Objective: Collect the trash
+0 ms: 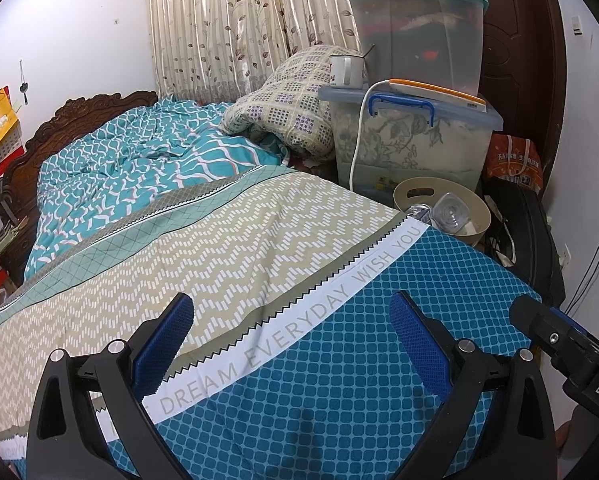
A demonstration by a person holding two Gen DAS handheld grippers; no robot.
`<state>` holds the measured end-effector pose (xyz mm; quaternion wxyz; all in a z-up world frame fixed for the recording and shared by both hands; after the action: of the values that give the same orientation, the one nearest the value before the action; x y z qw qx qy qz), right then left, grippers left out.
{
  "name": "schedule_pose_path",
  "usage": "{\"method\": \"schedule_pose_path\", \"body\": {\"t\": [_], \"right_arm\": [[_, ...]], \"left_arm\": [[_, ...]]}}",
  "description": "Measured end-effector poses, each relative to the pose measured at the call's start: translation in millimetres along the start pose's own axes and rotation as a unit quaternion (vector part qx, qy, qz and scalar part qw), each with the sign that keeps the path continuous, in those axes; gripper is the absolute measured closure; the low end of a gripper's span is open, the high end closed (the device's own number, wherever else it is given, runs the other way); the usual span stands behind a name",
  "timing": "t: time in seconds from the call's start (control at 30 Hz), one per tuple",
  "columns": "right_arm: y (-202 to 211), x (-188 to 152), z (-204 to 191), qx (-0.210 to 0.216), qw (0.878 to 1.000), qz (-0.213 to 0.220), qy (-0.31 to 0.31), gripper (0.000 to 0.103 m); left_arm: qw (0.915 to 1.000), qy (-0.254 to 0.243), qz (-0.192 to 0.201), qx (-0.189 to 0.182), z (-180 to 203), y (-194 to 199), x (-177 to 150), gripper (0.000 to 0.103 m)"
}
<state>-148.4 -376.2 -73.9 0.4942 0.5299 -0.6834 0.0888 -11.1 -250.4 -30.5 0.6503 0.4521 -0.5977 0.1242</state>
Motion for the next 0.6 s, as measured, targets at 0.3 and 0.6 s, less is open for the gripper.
{"method": "schedule_pose_path", "body": {"t": [0.3, 0.6], "right_arm": [[-0.9, -0.8, -0.6, 0.000, 1.000, -0.001, -0.001, 0.003], [-4.5, -4.8, 0.2, 0.001, 1.000, -0.004, -0.001, 0.003]], "left_arm": [[1.0000, -0.001, -0.001, -0.002, 0.5, -0.2, -1.0, 0.009], [1.0000, -0.002, 0.000, -0.002, 1.0, -0.3, -0.8, 0.009]]}}
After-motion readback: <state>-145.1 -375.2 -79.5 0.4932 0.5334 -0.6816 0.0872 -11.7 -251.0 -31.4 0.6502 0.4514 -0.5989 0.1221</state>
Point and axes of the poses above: each gripper's, at about its wrist camera, not at the fingertips, and y roughly against the way its jaws point, z to its right, x to its top, the point moved 10 cm from there along -y, roughly the way its jaws point, and after that the axes turned 12 degrees about z, right-handed, at the moved point
